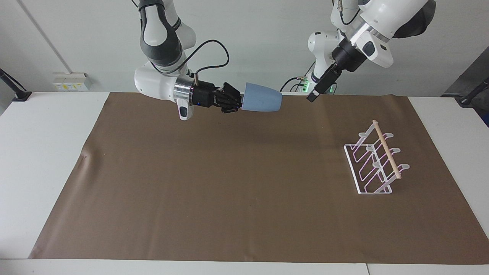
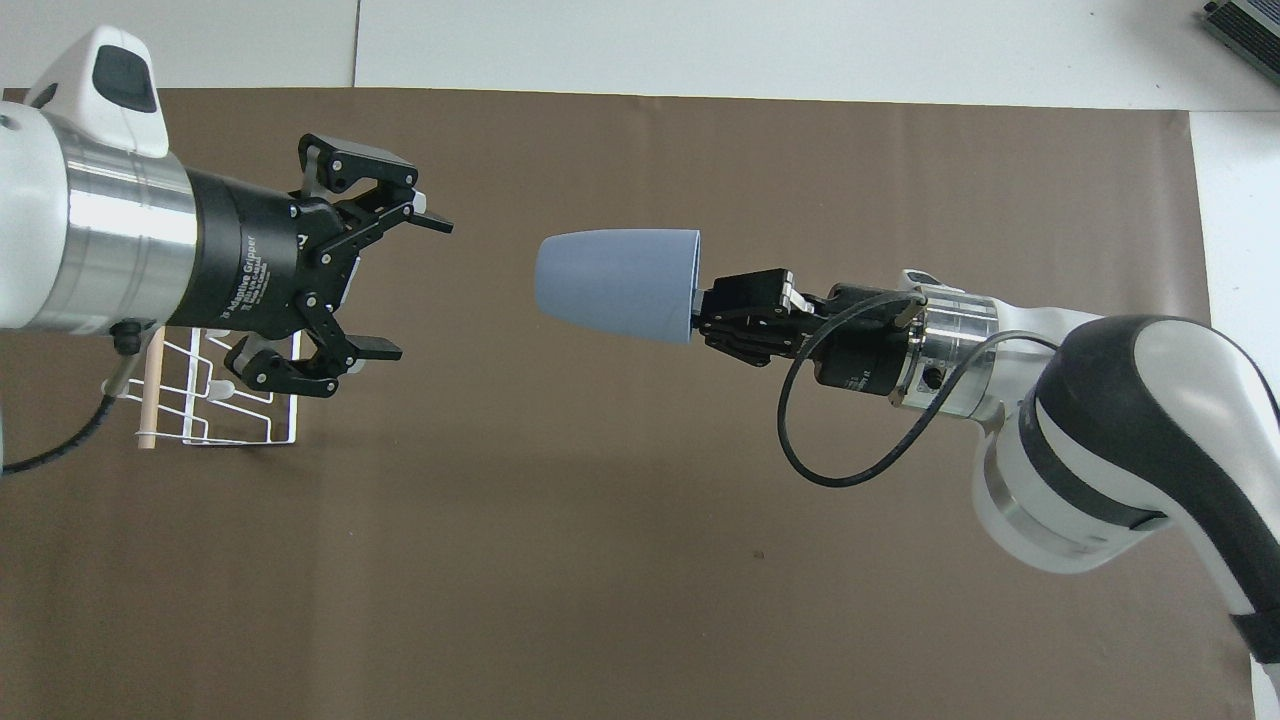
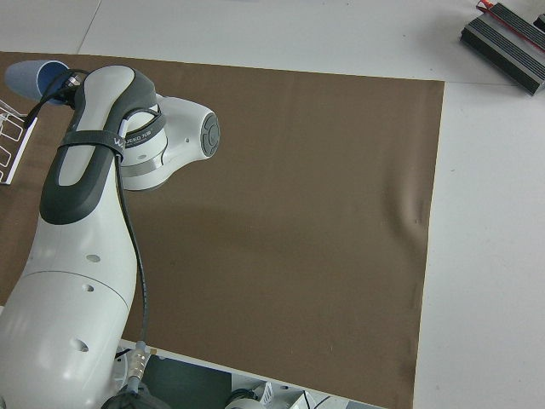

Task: Hang cup on cup holder
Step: 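Hold the cup out with the right gripper while the left gripper reaches it, then close the left gripper around the cup's closed base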

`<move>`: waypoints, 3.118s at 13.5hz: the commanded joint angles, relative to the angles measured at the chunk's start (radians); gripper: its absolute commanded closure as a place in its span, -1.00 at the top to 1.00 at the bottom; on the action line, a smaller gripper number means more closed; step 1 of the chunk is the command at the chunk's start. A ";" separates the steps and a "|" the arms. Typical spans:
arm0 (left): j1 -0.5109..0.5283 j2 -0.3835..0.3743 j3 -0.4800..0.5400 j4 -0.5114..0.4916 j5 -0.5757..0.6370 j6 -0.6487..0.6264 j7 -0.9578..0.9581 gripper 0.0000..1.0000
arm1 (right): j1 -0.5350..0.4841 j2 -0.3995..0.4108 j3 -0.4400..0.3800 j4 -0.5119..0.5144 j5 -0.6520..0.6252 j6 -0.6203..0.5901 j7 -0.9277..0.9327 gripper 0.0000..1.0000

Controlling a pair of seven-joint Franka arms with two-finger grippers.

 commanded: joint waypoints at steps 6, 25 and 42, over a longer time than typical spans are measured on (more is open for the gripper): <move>-0.077 0.079 -0.012 0.019 -0.064 0.162 -0.446 1.00 | -0.003 -0.023 0.002 -0.026 0.026 0.012 -0.040 -1.00; -0.178 0.093 -0.012 -0.046 -0.033 0.302 -0.577 1.00 | 0.005 -0.021 0.003 -0.023 0.026 0.032 -0.040 -1.00; -0.192 0.082 -0.012 -0.048 0.134 0.268 -0.554 -1.00 | 0.005 -0.023 0.003 -0.022 0.026 0.027 -0.029 -0.22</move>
